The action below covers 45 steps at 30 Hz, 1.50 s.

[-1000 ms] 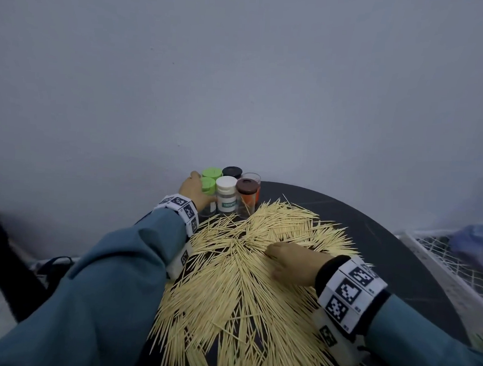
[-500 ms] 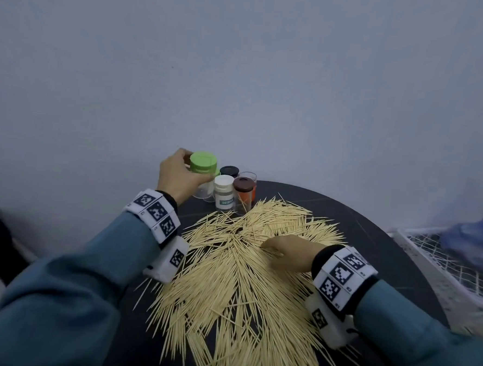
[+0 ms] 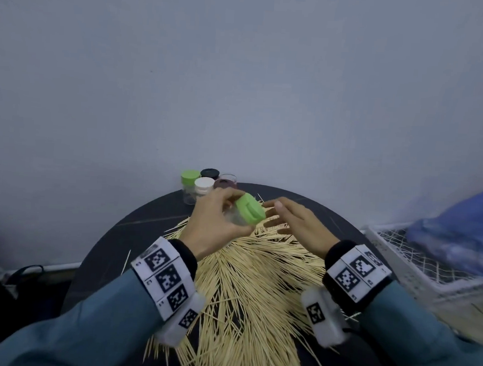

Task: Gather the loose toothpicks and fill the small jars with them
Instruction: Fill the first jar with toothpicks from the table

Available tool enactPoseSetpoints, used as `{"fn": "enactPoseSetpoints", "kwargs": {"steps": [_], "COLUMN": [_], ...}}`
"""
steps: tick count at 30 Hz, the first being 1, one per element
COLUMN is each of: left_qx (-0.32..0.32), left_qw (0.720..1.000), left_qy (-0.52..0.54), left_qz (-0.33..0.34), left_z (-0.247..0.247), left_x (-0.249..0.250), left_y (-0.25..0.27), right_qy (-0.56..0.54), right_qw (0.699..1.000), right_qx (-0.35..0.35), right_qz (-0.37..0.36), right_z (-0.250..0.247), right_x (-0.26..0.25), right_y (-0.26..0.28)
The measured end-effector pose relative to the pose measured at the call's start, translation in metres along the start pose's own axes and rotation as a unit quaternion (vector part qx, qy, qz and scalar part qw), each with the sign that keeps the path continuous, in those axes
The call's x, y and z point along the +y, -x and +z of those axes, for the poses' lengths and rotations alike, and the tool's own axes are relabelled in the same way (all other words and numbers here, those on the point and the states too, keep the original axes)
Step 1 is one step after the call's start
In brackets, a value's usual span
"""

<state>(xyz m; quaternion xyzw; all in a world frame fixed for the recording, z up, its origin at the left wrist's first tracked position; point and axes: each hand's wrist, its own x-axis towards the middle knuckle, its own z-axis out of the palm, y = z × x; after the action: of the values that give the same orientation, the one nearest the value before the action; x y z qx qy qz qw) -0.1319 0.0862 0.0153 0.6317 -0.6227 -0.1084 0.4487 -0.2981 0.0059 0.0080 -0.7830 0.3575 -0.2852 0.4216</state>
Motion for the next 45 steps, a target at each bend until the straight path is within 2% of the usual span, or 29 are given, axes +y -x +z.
{"fn": "enactPoseSetpoints", "kwargs": {"steps": [3,7,15,29,39,43,45], "left_qx": [-0.003,-0.022,-0.032,-0.076,-0.135,-0.156,-0.150], "left_qw": [1.000,0.999,0.998,0.996,0.985,0.975,0.973], "left_qy": [0.018,0.034,0.057,0.037,0.103,0.151,0.171], "left_qz": [0.003,0.007,0.000,0.001,-0.010,-0.039,-0.045], "left_z": [0.006,0.015,0.018,0.020,0.021,0.026,0.031], "left_x": [-0.001,0.000,-0.002,-0.011,-0.001,0.000,0.003], "left_y": [0.006,0.010,0.012,0.010,0.004,-0.001,-0.002], "right_qy": [-0.053,-0.021,-0.006,0.017,-0.007,-0.007,0.055], "right_qw": [0.998,0.999,0.999,0.991,0.987,0.991,0.995], "right_qx": [-0.009,-0.032,-0.023,-0.113,-0.142,-0.113,-0.068], "right_qz": [0.015,-0.002,-0.043,-0.063,-0.077,-0.069,-0.040], "right_z": [-0.001,0.006,0.010,-0.002,-0.028,-0.051,-0.066], "right_x": [-0.006,-0.007,-0.002,0.003,0.007,0.010,0.020], "right_y": [0.010,0.016,0.010,0.010,0.015,0.022,0.025]}}
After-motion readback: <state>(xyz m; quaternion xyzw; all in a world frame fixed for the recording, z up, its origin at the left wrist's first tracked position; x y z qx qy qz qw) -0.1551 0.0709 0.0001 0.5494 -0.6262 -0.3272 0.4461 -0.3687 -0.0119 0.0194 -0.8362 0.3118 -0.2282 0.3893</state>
